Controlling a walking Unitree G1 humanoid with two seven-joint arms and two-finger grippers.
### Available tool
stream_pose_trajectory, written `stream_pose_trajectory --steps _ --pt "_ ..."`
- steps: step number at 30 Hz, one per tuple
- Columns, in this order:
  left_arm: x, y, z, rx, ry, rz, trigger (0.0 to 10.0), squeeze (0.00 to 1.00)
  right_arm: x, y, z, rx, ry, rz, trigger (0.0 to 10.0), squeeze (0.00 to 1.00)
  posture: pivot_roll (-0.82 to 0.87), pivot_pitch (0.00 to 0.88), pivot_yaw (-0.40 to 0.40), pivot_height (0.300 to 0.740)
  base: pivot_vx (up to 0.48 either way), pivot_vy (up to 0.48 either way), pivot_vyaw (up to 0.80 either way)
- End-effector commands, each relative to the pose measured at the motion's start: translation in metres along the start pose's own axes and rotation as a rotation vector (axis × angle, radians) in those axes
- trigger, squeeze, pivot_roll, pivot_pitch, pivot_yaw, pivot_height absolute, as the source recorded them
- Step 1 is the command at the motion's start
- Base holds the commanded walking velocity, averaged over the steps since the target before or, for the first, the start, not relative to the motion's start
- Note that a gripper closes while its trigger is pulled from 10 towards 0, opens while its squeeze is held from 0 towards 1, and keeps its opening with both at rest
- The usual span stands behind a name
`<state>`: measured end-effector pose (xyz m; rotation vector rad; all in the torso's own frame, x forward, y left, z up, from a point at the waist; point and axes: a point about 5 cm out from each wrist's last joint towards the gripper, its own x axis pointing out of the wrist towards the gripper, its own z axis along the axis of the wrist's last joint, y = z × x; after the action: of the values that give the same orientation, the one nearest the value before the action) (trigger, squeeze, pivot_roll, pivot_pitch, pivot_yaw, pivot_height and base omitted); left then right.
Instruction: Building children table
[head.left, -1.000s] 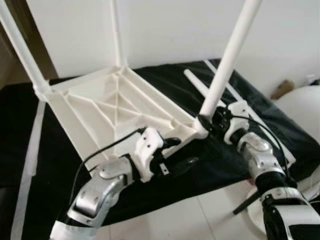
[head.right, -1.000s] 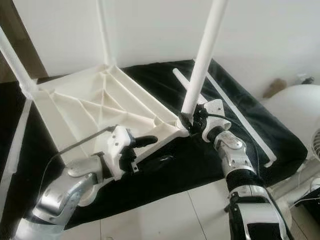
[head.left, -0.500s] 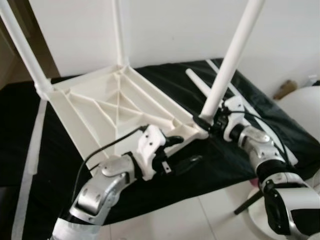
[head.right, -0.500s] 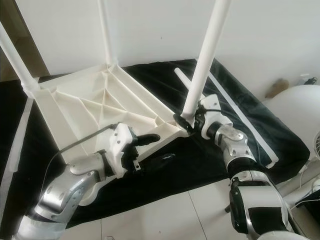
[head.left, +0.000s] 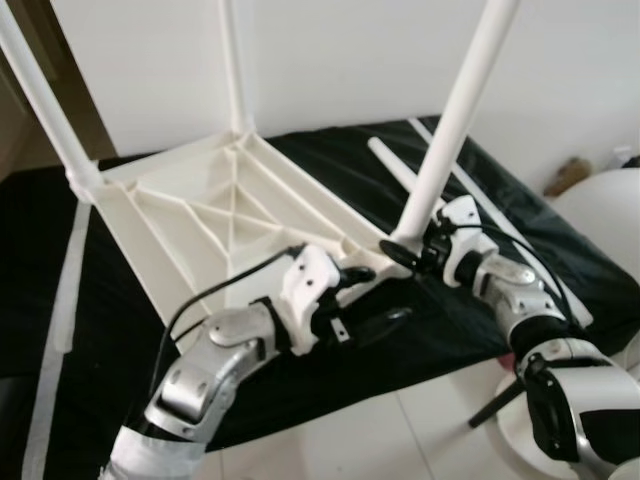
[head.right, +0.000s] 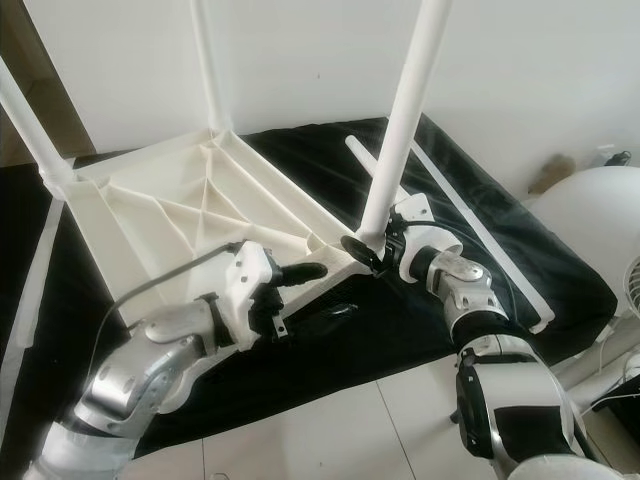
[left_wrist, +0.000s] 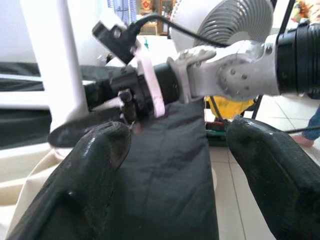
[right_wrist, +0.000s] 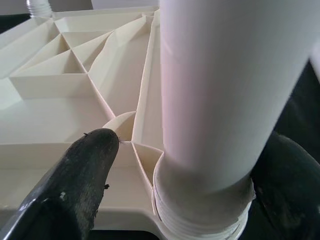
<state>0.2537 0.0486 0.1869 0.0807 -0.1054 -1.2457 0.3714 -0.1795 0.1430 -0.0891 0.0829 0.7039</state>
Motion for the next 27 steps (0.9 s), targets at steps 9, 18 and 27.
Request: stream_pose_trajectory --steps 9,18,27 --pt "0.001 0.003 0.0 -0.005 0.015 0.027 10.0 0.0 0.003 0.03 -0.028 0.065 0.051 0.176 10.0 0.0 -0.03 0.032 0.008 0.74 0.0 0.0 0.0" --pt "-0.005 0.009 -0.001 0.025 0.046 0.029 10.0 0.0 -0.002 0.038 -0.024 0.026 0.013 0.219 10.0 0.0 -0.03 0.033 -0.006 0.74 0.0 0.0 0.0" --pt "-0.003 0.009 -0.002 0.033 0.047 0.028 10.0 0.0 -0.003 0.032 -0.02 -0.045 -0.009 0.169 10.0 0.0 -0.03 0.024 -0.015 0.74 0.0 0.0 0.0"
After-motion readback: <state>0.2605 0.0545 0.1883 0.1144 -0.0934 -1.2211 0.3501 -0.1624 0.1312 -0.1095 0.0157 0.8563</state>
